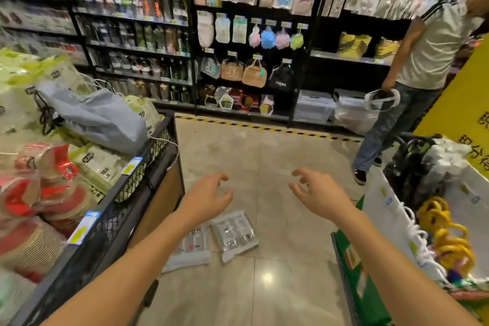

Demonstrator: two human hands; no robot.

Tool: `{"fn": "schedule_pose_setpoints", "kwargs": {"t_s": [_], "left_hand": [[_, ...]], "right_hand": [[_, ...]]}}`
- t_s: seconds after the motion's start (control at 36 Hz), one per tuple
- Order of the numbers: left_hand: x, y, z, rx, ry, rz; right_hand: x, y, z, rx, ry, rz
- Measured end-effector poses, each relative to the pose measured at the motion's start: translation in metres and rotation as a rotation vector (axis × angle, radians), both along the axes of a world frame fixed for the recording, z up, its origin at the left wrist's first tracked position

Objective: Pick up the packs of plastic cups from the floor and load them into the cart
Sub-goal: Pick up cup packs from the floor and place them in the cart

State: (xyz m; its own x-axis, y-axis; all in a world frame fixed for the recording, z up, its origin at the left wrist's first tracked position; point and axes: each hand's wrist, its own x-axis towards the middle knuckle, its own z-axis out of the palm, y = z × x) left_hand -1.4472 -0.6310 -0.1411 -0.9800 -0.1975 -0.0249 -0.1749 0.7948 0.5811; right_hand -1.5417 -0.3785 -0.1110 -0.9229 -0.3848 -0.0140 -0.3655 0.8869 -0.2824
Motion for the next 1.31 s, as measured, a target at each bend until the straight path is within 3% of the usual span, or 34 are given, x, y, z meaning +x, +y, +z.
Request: {"fn": "schedule_pose_setpoints", "kwargs": {"t_s": [0.39, 0.72, 0.97, 1.22, 1.31], "left_hand": [[-0.151, -0.008, -0.042, 0.012, -0.03, 0.119], [-0.236, -0.02, -0.136, 0.164, -0.232, 0.29], [-0.299, -0.071, -0.267, 0.331, -0.3, 0.368], [-0.343, -0.117, -0.48, 0.374, -0.517, 0.46], [-0.357, -0.127, -0.569, 0.35, -0.505, 0.497]], "right_hand": [[-0.186, -0.02, -0.045, -0.019, -0.072, 0.103], [-0.309, -0.056, -0.141, 0.004, -0.237, 0.221], [-0.371, -0.093, -0.282, 0.056, -0.41, 0.159], [-0.432, -0.131, -0.495, 0.132, -0.52, 0.163], [-0.453, -0.146, -0.588, 0.151, -0.546, 0.202]]}}
